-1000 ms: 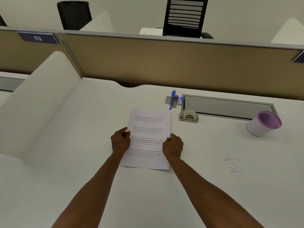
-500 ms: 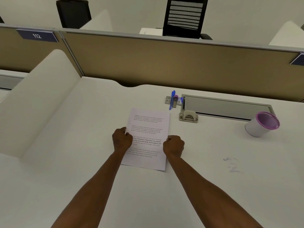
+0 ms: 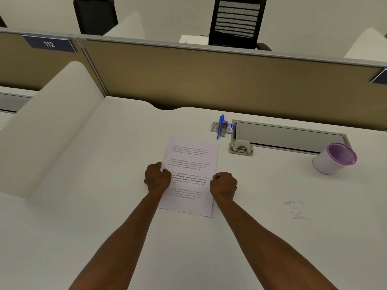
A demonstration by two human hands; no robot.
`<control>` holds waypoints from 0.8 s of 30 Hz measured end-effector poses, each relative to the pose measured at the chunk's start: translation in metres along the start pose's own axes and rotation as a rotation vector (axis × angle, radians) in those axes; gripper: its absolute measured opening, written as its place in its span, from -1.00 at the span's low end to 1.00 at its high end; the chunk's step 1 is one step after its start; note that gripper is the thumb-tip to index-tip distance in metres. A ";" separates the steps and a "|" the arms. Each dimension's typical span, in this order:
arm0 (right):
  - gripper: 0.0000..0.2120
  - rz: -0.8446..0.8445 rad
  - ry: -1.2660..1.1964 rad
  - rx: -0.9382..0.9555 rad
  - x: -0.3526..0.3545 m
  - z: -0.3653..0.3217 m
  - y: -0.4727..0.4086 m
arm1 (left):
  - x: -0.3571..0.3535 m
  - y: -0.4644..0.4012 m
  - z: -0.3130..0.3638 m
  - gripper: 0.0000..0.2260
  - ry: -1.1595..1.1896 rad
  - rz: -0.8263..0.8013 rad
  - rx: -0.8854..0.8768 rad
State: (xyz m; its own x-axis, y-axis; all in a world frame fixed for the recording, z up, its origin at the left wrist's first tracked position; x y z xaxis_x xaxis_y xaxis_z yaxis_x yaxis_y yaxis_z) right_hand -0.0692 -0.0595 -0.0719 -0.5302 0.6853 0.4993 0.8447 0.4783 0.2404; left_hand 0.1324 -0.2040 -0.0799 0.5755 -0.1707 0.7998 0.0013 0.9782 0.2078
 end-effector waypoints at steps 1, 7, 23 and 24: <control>-0.84 -0.006 -0.002 -0.006 0.000 0.000 -0.001 | -0.001 0.000 0.000 -0.59 0.005 -0.004 0.001; -0.89 -0.020 -0.018 -0.012 0.000 0.002 -0.002 | -0.003 -0.001 -0.001 -0.59 -0.013 -0.015 0.002; -0.87 -0.035 -0.034 0.004 0.002 0.005 -0.004 | -0.006 0.002 -0.001 -0.56 -0.119 -0.028 -0.007; -0.88 -0.034 -0.037 0.005 0.002 0.005 -0.004 | -0.006 0.001 -0.001 -0.56 -0.117 -0.031 -0.006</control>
State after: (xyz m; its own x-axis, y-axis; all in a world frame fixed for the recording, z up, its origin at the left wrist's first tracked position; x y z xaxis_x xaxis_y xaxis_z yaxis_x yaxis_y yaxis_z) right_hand -0.0739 -0.0573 -0.0765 -0.5609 0.6886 0.4596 0.8258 0.5044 0.2521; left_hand 0.1299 -0.2015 -0.0851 0.4756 -0.2130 0.8535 0.0229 0.9729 0.2300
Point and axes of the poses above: each hand's wrist, its own y-axis away from the middle knuckle, its own x-axis out of the back of the hand, z = x × y, the point moved 5 cm from there along -y, towards the middle knuckle, and after that the axes turned 13 degrees about -y, right-handed, at the moved point
